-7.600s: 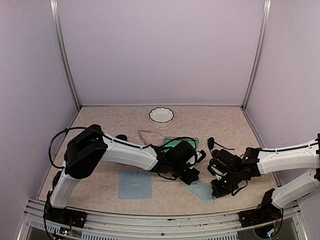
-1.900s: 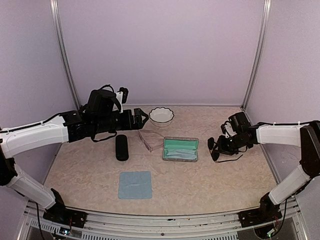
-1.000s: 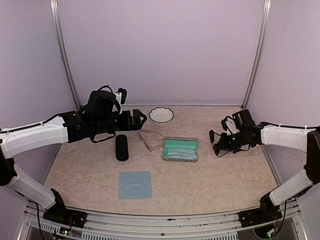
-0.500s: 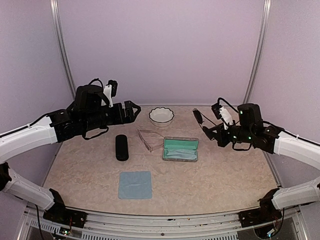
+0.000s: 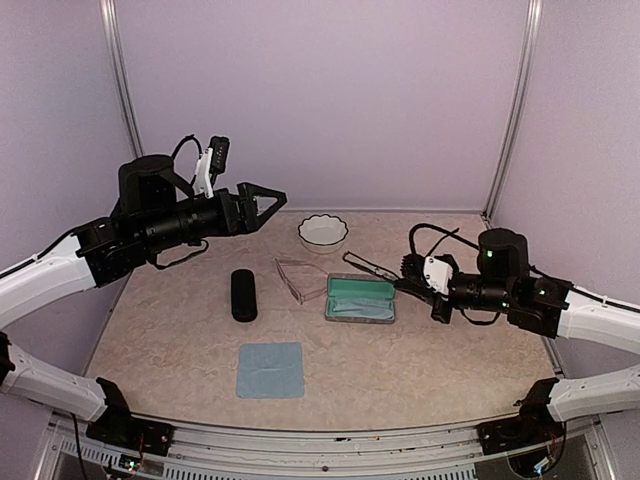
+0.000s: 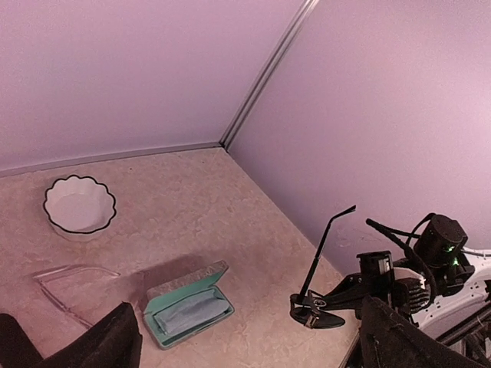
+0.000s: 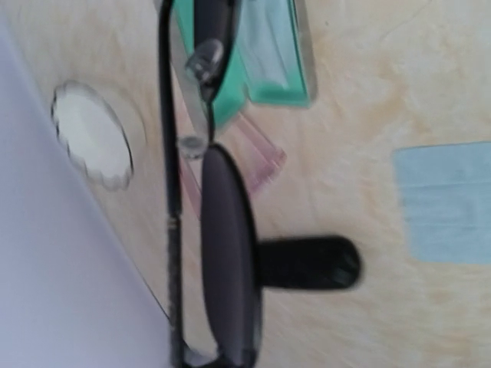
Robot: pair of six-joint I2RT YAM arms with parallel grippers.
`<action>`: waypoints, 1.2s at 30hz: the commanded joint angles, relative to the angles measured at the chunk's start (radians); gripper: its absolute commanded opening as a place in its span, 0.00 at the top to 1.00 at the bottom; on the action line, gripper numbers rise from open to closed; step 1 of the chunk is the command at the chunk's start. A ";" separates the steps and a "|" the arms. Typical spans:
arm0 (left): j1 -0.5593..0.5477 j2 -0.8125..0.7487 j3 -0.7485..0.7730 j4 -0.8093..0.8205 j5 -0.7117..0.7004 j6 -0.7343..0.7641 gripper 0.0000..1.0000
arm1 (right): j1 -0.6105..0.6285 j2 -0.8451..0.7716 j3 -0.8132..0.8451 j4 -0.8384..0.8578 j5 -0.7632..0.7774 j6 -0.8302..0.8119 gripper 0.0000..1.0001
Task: Organize the sunglasses
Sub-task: Close the right temple of the sunglasses on the sunglasses.
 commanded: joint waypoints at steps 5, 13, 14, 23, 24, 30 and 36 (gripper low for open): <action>0.005 0.107 0.040 0.089 0.284 -0.014 0.08 | 0.022 -0.106 -0.013 0.053 -0.328 -0.277 1.00; 0.003 0.218 0.068 0.209 0.462 -0.093 0.20 | 0.023 -0.081 0.067 0.058 -0.624 -0.309 1.00; 0.001 0.236 0.075 0.221 0.485 -0.108 0.23 | 0.023 -0.072 0.081 0.059 -0.654 -0.310 1.00; -0.045 0.360 0.149 0.277 0.601 -0.158 0.53 | 0.029 -0.016 0.143 0.127 -0.811 -0.280 1.00; -0.049 0.370 0.155 0.295 0.613 -0.167 0.56 | 0.032 -0.010 0.146 0.135 -0.821 -0.277 1.00; -0.067 0.442 0.190 0.377 0.707 -0.223 0.79 | 0.054 0.033 0.165 0.167 -0.864 -0.269 1.00; -0.095 0.492 0.217 0.433 0.801 -0.255 1.00 | 0.074 0.086 0.178 0.209 -0.877 -0.268 1.00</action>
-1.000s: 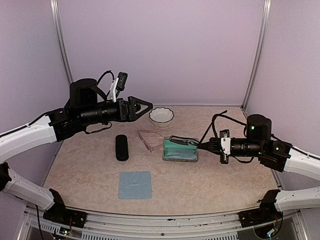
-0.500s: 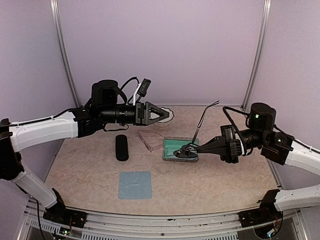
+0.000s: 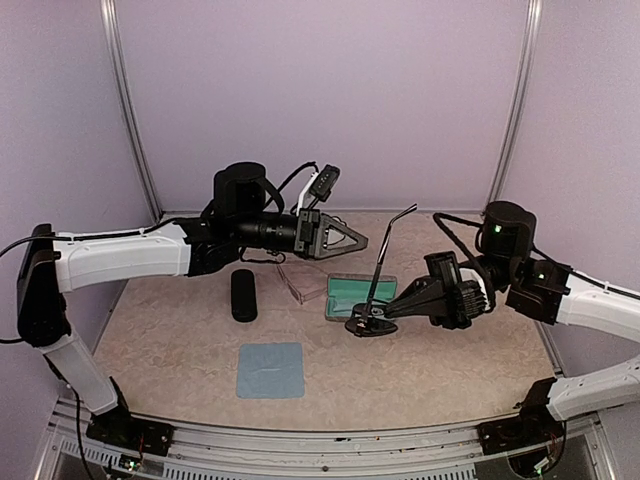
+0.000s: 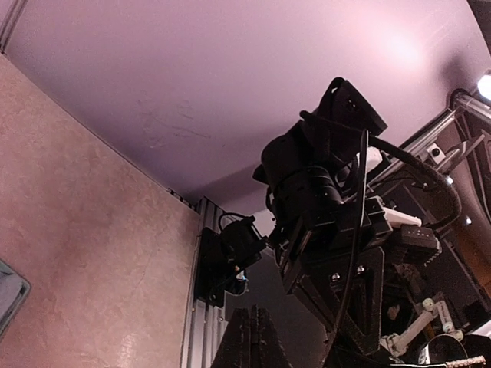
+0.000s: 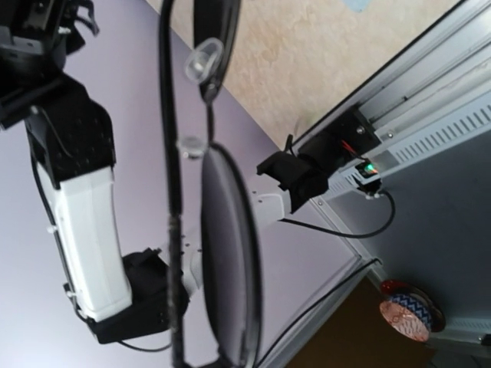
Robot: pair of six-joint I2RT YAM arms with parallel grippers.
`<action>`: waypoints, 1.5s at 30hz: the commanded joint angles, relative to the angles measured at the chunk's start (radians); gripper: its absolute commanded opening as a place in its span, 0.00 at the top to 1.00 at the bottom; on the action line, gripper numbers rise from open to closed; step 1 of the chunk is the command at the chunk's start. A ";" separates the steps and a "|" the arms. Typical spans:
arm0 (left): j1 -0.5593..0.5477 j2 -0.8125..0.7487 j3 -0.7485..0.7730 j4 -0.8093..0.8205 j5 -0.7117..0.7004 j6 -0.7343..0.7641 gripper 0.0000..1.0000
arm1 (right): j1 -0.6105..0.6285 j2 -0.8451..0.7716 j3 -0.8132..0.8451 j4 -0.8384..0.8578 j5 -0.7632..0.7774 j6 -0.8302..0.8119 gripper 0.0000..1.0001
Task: Organize the sunglasses
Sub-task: Close the right temple of the sunglasses on the sunglasses.
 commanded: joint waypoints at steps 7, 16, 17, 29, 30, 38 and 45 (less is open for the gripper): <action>-0.047 0.033 0.041 0.132 0.160 -0.036 1.00 | 0.023 0.077 0.045 0.089 -0.057 0.022 1.00; -0.060 -0.009 0.010 0.205 0.212 -0.040 1.00 | 0.023 0.111 0.030 0.140 -0.027 0.068 1.00; -0.060 -0.016 0.004 0.212 0.219 -0.038 1.00 | 0.023 0.110 0.024 0.149 -0.012 0.081 1.00; -0.069 -0.103 -0.060 0.147 0.277 0.062 1.00 | 0.024 0.067 -0.025 0.199 0.185 0.176 1.00; -0.064 -0.113 -0.068 0.141 0.269 0.068 1.00 | 0.024 0.064 -0.026 0.189 0.195 0.173 1.00; 0.022 -0.215 -0.124 0.059 0.079 0.094 1.00 | 0.024 0.021 -0.007 0.045 0.327 0.127 1.00; 0.140 -0.340 -0.202 -0.012 -0.113 0.104 1.00 | 0.024 -0.017 0.011 -0.128 0.568 0.045 1.00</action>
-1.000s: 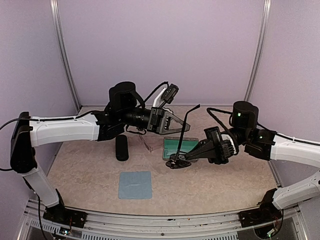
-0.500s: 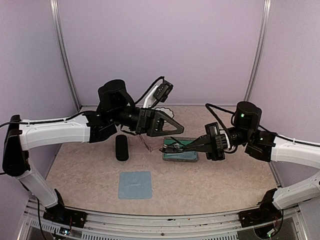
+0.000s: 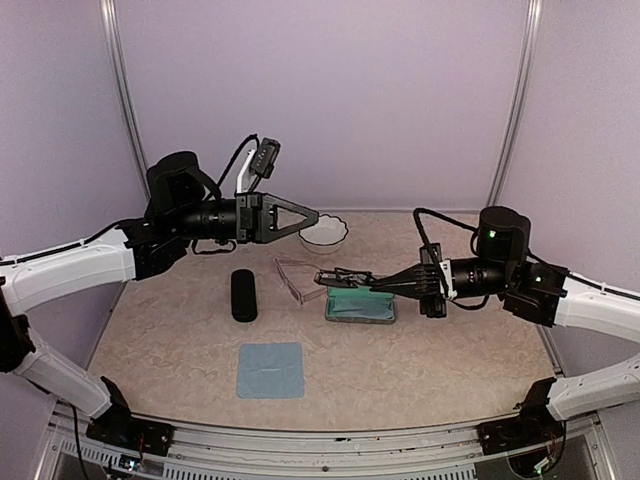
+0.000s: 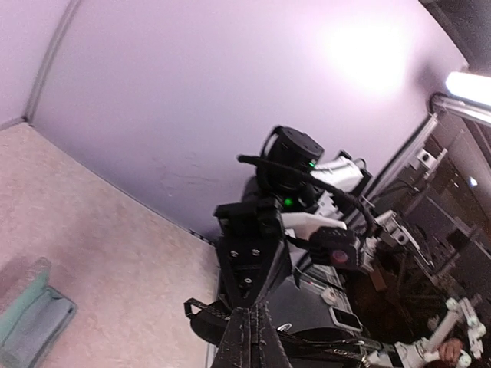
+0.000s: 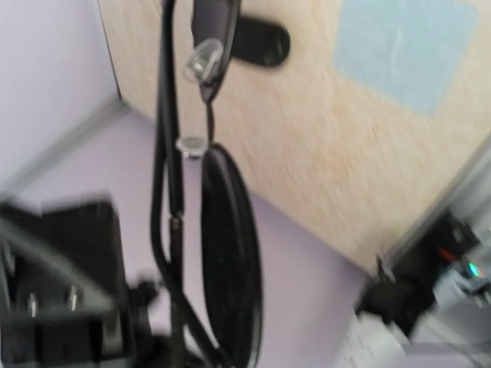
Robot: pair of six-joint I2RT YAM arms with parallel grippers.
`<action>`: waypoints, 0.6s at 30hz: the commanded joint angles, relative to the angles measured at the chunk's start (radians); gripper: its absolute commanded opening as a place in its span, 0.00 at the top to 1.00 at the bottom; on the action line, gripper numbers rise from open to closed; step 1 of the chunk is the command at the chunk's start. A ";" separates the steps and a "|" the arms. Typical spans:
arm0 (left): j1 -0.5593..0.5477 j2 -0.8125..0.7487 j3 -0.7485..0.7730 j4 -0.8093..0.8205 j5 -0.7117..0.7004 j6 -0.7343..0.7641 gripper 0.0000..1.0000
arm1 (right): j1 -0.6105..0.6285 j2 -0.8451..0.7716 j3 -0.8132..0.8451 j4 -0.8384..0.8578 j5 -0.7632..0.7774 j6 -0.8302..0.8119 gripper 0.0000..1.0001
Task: Organize the sunglasses
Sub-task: Close the right temple of the sunglasses on the sunglasses.
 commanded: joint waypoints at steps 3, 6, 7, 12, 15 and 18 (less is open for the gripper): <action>0.103 -0.119 -0.056 -0.127 -0.199 0.053 1.00 | 0.012 -0.029 0.030 -0.170 0.289 -0.075 1.00; 0.169 -0.166 -0.074 -0.200 -0.228 0.065 0.96 | 0.013 -0.026 0.016 -0.182 0.383 -0.088 1.00; 0.192 -0.185 -0.079 -0.232 -0.233 0.077 0.94 | 0.013 -0.021 0.013 -0.188 0.404 -0.090 1.00; 0.300 -0.286 -0.078 -0.429 -0.354 0.172 0.82 | 0.032 0.027 -0.009 -0.187 0.555 -0.075 1.00; 0.354 -0.345 -0.069 -0.542 -0.417 0.237 0.79 | 0.052 0.078 -0.039 -0.137 0.686 -0.078 1.00; 0.380 -0.386 -0.064 -0.625 -0.506 0.295 0.72 | 0.059 0.130 -0.090 -0.037 0.767 -0.106 1.00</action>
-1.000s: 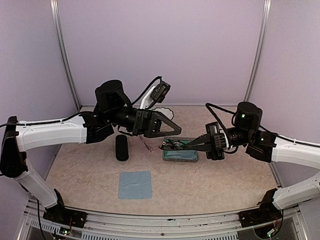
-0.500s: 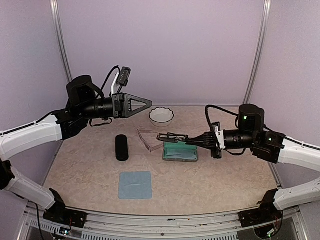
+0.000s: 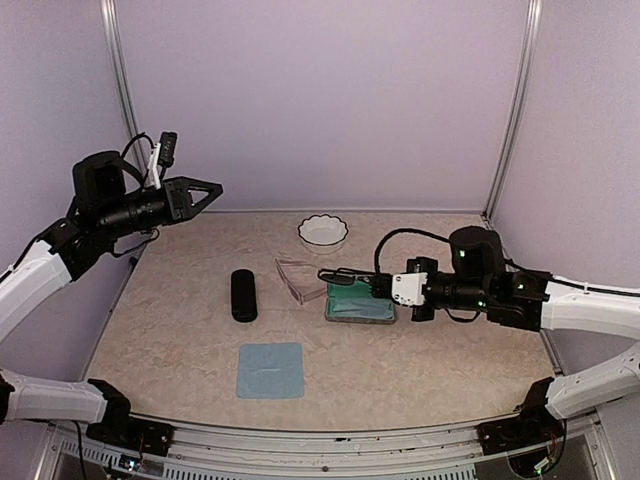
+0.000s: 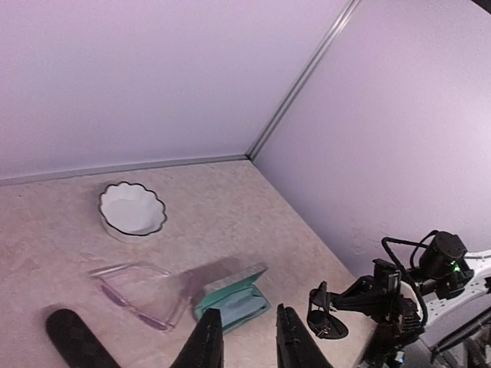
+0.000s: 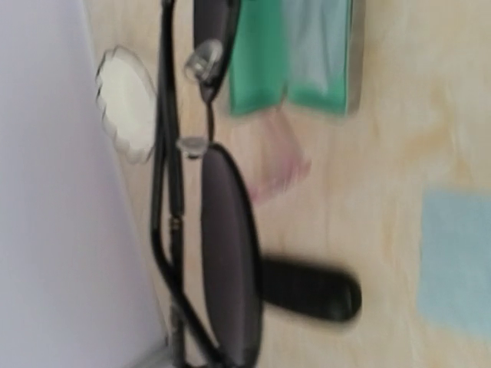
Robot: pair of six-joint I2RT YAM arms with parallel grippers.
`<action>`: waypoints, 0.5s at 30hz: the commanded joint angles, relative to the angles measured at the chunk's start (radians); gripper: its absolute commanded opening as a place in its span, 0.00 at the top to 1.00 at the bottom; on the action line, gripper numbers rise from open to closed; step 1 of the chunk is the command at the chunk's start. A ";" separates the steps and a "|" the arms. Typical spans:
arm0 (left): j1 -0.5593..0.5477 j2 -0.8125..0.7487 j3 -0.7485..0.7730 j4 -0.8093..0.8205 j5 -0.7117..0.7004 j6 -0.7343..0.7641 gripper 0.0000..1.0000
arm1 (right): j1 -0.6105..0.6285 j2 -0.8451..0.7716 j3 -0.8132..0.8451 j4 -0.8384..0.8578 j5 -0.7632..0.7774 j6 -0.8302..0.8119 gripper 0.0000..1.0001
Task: Organize the sunglasses
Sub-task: Place the sunglasses in the sunglasses case.
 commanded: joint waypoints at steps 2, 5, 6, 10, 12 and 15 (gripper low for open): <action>0.035 -0.077 0.005 -0.208 -0.193 0.146 0.60 | 0.019 0.104 -0.090 0.179 0.245 -0.043 1.00; 0.037 -0.114 -0.012 -0.231 -0.253 0.160 0.43 | 0.020 0.174 -0.126 0.276 0.320 -0.079 1.00; 0.037 -0.125 -0.022 -0.233 -0.273 0.162 0.37 | 0.020 0.196 -0.137 0.325 0.343 -0.089 1.00; 0.037 -0.165 -0.062 -0.237 -0.326 0.172 0.24 | 0.021 0.286 -0.158 0.421 0.407 -0.145 1.00; 0.037 -0.178 -0.076 -0.246 -0.357 0.176 0.16 | 0.020 0.328 -0.153 0.466 0.425 -0.161 1.00; 0.038 -0.199 -0.105 -0.244 -0.393 0.174 0.03 | 0.020 0.386 -0.145 0.512 0.446 -0.180 1.00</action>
